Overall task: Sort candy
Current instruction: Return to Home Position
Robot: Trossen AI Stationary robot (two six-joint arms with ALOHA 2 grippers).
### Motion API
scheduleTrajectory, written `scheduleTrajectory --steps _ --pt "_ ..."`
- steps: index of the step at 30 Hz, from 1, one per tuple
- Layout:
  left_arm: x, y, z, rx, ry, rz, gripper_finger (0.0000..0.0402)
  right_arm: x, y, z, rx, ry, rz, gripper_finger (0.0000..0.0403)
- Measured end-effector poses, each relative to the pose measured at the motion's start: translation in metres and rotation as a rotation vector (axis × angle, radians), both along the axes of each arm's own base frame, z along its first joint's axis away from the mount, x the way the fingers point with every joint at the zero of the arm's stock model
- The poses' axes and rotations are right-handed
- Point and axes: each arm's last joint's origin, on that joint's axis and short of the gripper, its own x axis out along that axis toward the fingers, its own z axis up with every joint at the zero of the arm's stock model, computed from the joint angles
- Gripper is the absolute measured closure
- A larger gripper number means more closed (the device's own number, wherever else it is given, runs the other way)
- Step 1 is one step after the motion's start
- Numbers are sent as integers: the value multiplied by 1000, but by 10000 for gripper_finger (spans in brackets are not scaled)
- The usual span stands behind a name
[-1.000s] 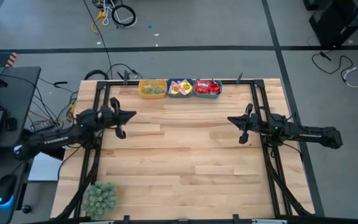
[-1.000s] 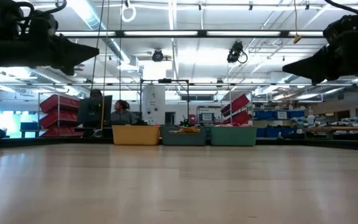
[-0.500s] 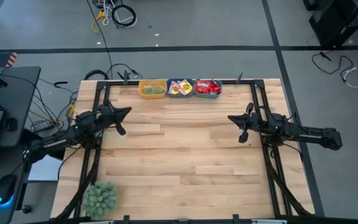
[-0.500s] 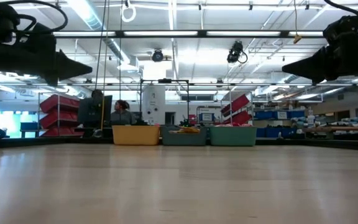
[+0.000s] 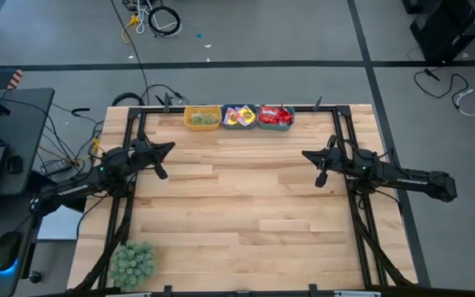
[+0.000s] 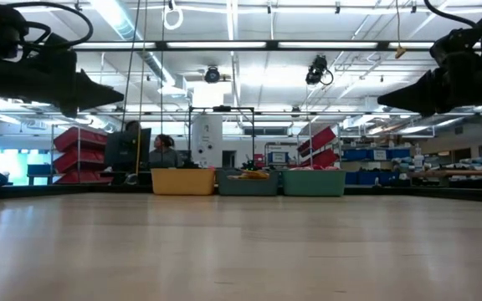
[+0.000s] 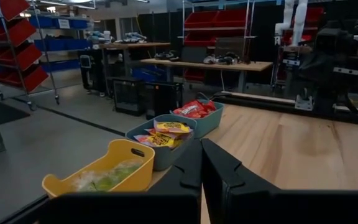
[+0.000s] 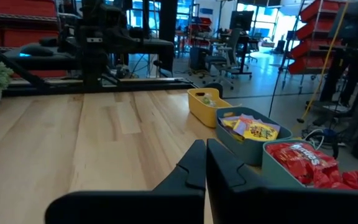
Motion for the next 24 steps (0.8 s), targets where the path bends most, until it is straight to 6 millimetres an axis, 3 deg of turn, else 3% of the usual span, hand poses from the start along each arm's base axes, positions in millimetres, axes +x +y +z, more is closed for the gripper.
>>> scheduleTrajectory --steps 24 --pt "0 0 4 18 -41 0 395 0 0 0 0 -1 1 402"
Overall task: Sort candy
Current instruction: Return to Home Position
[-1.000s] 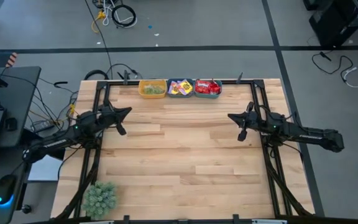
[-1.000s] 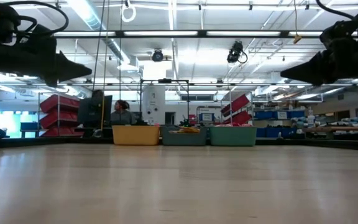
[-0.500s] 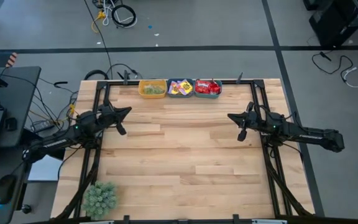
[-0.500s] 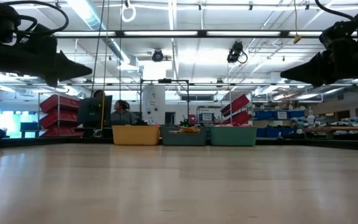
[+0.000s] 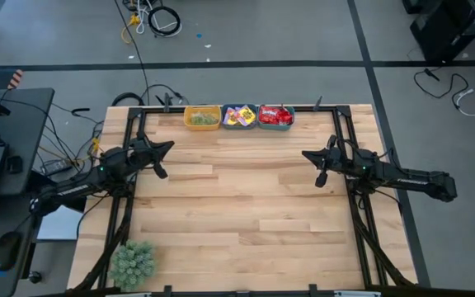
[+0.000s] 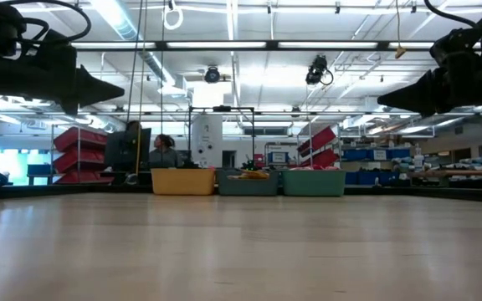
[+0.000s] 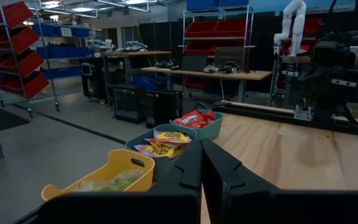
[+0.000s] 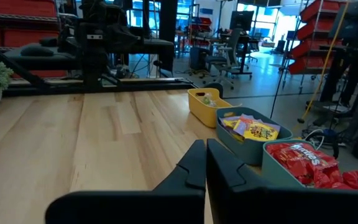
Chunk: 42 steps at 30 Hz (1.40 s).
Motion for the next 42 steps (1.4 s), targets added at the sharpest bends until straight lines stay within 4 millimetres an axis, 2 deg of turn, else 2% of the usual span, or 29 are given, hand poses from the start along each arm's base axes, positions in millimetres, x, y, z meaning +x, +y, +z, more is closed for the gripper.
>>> scheduleTrajectory --steps 42 --pt "0 0 0 1 1 0 395 0 0 0 0 0 0 397"
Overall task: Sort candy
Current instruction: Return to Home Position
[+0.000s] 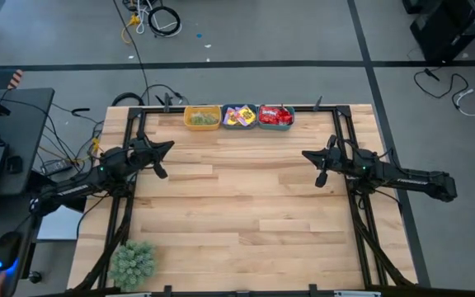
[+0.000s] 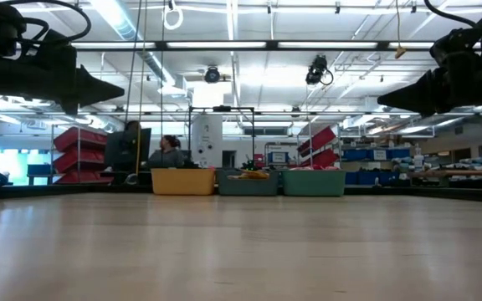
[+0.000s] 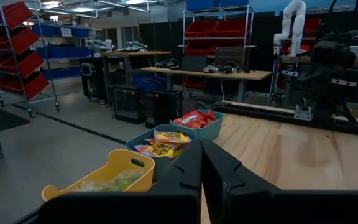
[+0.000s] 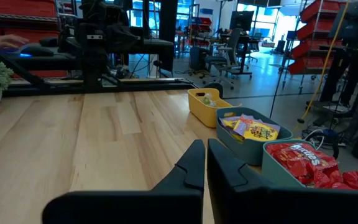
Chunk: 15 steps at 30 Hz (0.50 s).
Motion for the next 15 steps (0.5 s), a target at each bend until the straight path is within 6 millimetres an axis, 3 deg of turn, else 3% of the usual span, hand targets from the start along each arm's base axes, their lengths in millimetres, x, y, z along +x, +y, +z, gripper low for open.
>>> scheduleTrajectory --steps 15 --pt "0 0 0 0 0 0 396 0 0 0 0 0 0 399"
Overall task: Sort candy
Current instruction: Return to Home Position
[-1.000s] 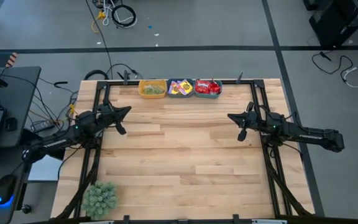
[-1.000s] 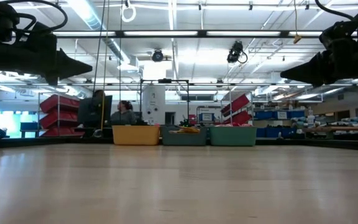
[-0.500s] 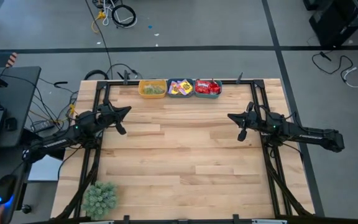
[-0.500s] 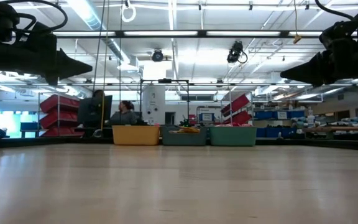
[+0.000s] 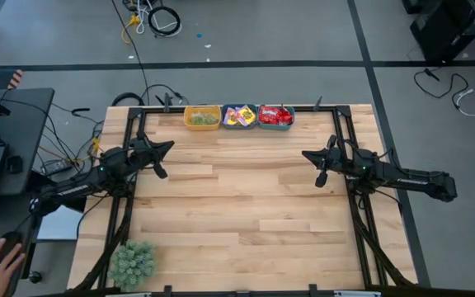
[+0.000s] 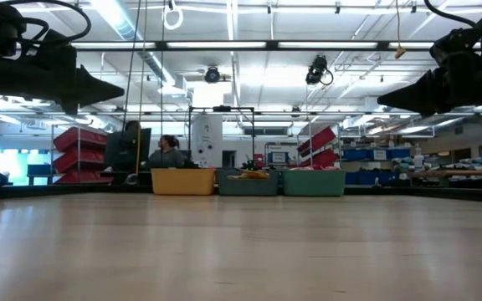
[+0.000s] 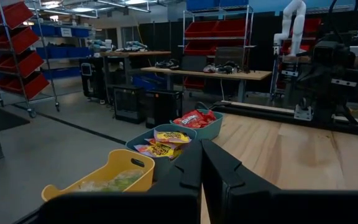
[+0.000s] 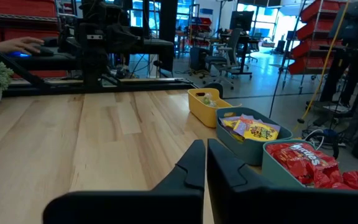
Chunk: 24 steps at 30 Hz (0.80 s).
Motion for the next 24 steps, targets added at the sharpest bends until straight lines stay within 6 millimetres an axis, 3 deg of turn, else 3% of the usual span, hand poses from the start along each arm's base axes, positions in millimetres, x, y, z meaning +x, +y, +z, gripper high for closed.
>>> scheduleTrajectory --steps 24 --pt "0 0 0 0 0 0 396 0 0 0 0 0 0 398"
